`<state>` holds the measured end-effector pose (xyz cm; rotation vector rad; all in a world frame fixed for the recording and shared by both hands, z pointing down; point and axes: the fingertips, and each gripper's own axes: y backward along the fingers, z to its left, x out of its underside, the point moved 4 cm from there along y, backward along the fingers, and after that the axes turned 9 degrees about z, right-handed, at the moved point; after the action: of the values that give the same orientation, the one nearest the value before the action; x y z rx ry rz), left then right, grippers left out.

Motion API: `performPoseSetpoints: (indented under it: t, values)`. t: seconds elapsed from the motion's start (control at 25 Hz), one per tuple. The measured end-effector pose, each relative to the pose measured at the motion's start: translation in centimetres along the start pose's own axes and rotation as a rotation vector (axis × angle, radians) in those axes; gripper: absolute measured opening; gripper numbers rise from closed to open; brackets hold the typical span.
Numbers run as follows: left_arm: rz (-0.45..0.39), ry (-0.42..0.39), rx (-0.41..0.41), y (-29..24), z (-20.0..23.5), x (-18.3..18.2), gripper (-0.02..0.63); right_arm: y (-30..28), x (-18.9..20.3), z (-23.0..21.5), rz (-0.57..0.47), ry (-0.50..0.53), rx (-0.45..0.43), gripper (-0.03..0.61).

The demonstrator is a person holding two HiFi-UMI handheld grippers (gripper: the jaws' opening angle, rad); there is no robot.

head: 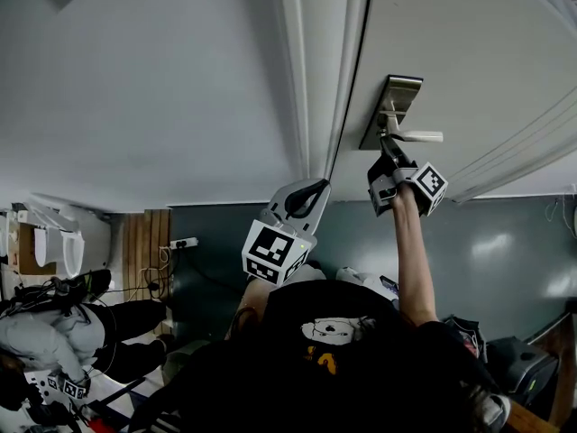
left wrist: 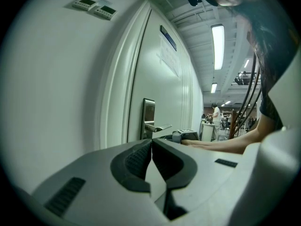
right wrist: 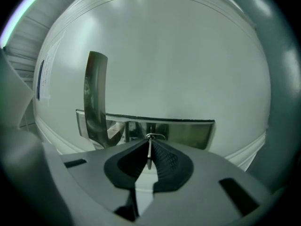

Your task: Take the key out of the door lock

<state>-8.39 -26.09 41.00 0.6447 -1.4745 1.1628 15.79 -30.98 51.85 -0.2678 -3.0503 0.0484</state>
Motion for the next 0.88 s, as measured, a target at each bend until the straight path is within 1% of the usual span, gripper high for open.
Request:
performPoseSetpoints:
  t: [0.24, 0.44, 0.6, 0.88]
  values:
    - [-0.011, 0.006, 0.022, 0.9, 0.4, 0.5, 0.009, 0.7, 0.3, 0.2, -0.047, -0.023, 0.000, 0.021]
    - [-0.005, 0.023, 0.032, 1.2, 1.3, 1.4, 0.009, 3.2, 2.1, -0.3, -0.036, -0.016, -0.010, 0.021]
    - [0.004, 0.031, 0.052, 0.6, 1.4, 2.0, 0.009, 4.5, 3.1, -0.8, -0.023, 0.011, -0.005, 0.021]
    - [0.016, 0.028, 0.094, 0.8, -0.3, 2.7, 0.009, 7.3, 5.2, 0.8, 0.002, 0.095, -0.009, 0.021]
